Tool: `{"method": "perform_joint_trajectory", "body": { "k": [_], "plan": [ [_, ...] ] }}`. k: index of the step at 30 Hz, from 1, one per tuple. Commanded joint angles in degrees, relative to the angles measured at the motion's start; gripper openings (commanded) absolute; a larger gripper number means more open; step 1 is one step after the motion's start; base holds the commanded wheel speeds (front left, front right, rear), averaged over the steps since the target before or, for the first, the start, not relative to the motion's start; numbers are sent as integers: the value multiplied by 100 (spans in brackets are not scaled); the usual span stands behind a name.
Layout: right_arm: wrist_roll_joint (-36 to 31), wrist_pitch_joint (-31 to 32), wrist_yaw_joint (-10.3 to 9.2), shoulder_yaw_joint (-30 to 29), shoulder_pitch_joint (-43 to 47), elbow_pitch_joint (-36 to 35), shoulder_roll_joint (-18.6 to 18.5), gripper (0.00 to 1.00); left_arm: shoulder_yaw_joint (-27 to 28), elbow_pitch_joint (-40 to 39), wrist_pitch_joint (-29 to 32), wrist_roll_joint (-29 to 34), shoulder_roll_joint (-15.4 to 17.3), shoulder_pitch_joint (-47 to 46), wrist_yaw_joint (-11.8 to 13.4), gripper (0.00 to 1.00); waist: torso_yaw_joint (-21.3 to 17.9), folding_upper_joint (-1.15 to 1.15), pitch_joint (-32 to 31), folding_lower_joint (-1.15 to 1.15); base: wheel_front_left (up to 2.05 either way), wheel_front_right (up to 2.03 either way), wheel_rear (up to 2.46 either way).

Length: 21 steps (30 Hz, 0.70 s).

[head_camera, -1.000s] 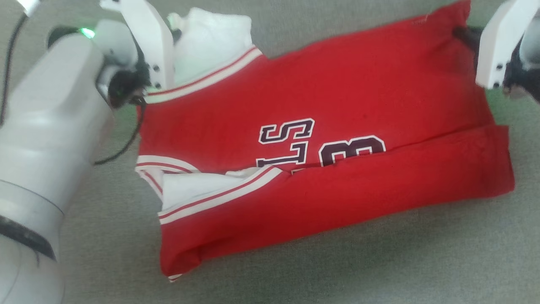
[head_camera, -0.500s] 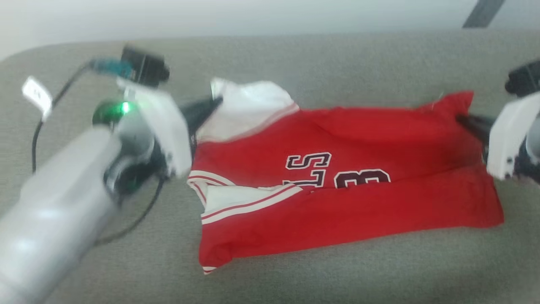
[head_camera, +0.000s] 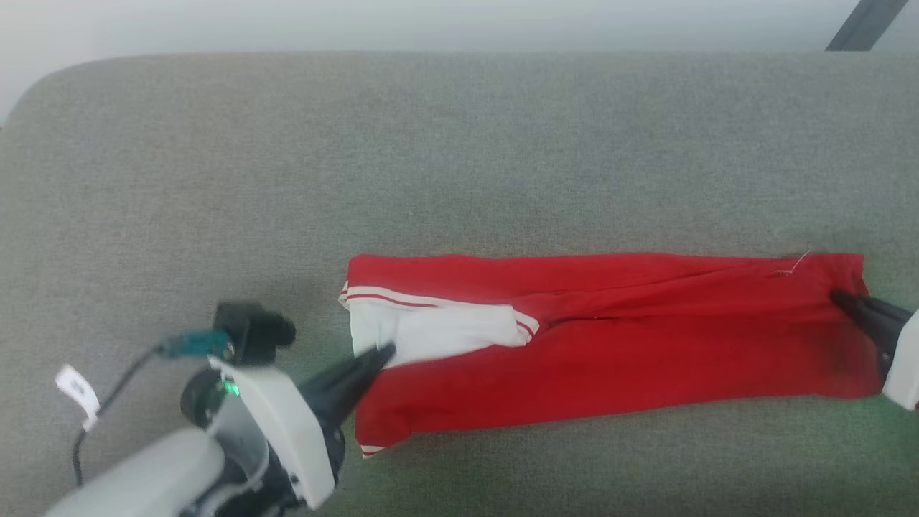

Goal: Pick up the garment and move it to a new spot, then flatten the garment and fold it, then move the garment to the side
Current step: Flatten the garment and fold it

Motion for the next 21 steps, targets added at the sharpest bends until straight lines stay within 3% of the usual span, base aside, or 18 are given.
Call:
{"method": "perform_joint_trajectory", "body": {
  "k": [1, 6, 11, 13, 14, 15, 16, 21],
  "plan": [
    [43, -134, -9, -42, 144, -14, 44, 0, -52, -4, -104, -3, -18, 212, 63, 0, -20, 0, 68, 0, 0, 0, 0],
    [17, -349, -9, -81, 258, 165, 234, 0, -211, 507, -238, -71, -344, 439, -61, 0, -60, 0, 175, 0, 0, 0, 0],
    [-92, -414, -9, -63, 120, 315, 435, 0, -255, 1326, -400, -55, -703, 360, -340, 0, -149, 0, 221, 0, 0, 0, 0],
    [-98, -478, -9, -86, 92, 345, 478, 53, -276, 1565, -462, -12, -820, 311, -418, 0, -174, 0, 199, 0, 0, 0, 0],
    [-93, -494, -9, -94, 78, 357, 489, 100, -283, 1663, -502, 41, -856, 294, -432, 7, -186, 0, 181, 0, 0, 0, 0],
    [-50, -501, -9, -120, 70, 371, 497, 100, -288, 1752, -575, 94, -889, 289, -426, 47, -196, 0, 156, 0, 0, 0, 0],
    [3, -489, -9, -151, 77, 381, 495, 100, -286, 1829, -652, 146, -920, 295, -396, 100, -201, 0, 128, 0, 0, 0, 0],
    [203, -363, -9, -206, 218, 374, 396, 100, -240, 2018, -992, 289, -1078, 417, -315, 100, -152, 0, -5, 0, 0, 0, 0]
  ]
}}
